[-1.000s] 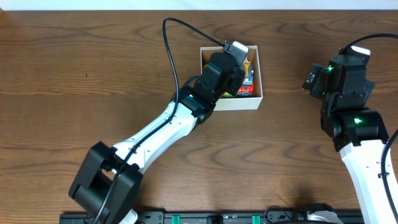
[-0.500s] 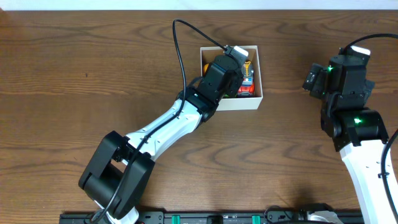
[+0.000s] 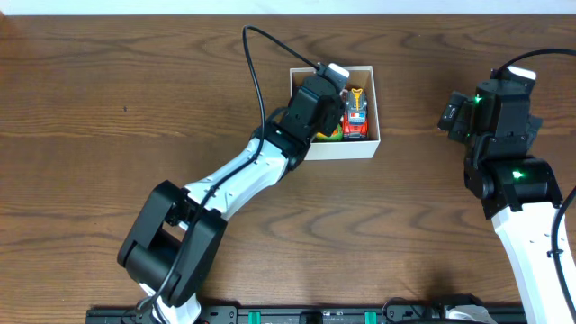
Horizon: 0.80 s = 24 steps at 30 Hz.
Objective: Pack container
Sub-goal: 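Carry the duck into the box and release it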
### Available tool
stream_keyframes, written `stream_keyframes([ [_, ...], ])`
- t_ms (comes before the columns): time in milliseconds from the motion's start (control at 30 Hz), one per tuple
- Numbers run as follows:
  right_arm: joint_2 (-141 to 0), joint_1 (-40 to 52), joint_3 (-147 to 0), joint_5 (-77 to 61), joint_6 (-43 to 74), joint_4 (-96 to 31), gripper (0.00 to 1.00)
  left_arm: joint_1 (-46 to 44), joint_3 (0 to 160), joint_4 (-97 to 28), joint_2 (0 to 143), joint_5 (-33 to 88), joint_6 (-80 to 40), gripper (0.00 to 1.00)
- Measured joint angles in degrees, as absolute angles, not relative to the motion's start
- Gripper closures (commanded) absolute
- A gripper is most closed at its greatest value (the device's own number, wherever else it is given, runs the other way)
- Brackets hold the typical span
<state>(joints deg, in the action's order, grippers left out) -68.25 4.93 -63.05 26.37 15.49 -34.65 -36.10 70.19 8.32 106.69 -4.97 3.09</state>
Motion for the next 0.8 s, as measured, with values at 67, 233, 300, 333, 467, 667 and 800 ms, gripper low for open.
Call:
stream_keyframes([
  [67,-68.25,4.93,-63.05,26.37,15.49,-34.65,0.01,-36.01,70.19,10.00,106.76,-4.93,3.03,0.24],
  [233,-68.25,4.93,-63.05,26.37,15.49,-34.65,0.01,-36.05,70.22,13.54,106.76,-4.93,2.85,0.16],
  [300,-68.25,4.93,-63.05,26.39,15.49,-34.65,0.01,-36.05,70.22,14.09,106.76,-4.93,2.85,0.16],
  [333,-68.25,4.93,-63.05,26.39,15.49,-34.63,0.01,-36.05,70.22,14.09,106.76,-4.93,2.81,0.16],
  [467,-68.25,4.93,-63.05,26.39,15.49,-34.63,0.01,-36.05,70.22,13.96,106.76,-4.93,2.83,0.15],
  [667,-68.25,4.93,-63.05,26.39,15.49,-34.63,0.01,-36.07,70.24,11.46,106.72,-7.81,0.51,0.18],
  [800,-68.25,4.93,-63.05,26.39,15.49,-34.68,0.01,-36.05,70.22,3.55,105.84,-13.58,-3.07,0.35],
])
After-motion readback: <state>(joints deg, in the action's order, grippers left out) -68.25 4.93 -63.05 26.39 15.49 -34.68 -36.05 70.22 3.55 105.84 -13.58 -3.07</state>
